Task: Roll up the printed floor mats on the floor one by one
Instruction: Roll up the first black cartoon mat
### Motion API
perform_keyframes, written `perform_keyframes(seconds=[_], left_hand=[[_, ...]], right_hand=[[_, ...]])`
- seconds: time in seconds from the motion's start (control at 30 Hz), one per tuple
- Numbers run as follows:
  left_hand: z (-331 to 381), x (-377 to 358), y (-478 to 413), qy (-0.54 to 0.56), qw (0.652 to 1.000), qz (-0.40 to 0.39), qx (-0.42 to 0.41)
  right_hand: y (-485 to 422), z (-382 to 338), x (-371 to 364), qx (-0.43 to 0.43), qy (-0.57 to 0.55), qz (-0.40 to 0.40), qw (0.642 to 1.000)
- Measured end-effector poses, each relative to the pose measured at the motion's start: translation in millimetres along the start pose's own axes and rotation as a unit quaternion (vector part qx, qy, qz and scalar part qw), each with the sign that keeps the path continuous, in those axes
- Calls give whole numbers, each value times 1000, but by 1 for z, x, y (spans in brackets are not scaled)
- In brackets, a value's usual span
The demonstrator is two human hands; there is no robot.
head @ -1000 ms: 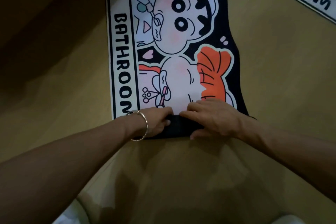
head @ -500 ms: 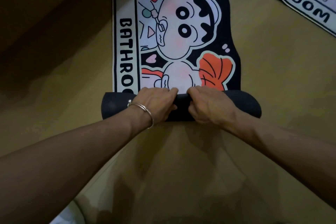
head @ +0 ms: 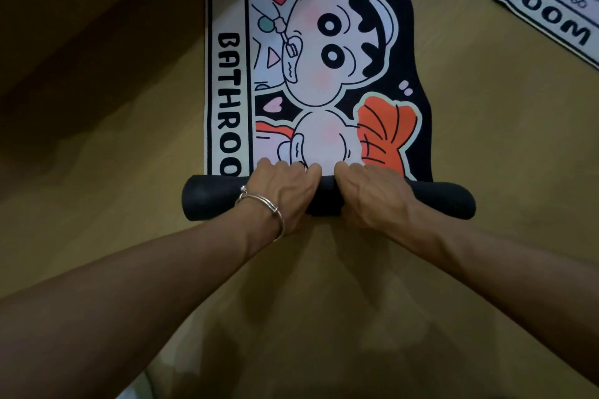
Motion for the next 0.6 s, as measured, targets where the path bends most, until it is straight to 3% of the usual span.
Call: perform_keyframes(seconds=[0.17,0.33,0.47,0.6], left_hand=[[4,-1,-5,-9,998,-46,-36],[16,-5,-10,64,984,-121,-115],[29,2,-1,41,990,-27,-133],[31,-2,0,26,996,-24,-79]], right_hand=[[2,-2,-1,-5,14,-62,998],[11,2,-12,3,27,-114,993],[11,14,-13,-38,-39,-84,995],[10,12,-11,-28,-45,-50,997]])
Point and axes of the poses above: each hand's wrist, its own y-axis away from the middle knuckle, its own x-axis out of the back of the hand, z = x × y, the point moved 6 cm from there along -y, towards the middle knuckle, and after that the axes turned 9 degrees about -y, right-handed, at the moved point
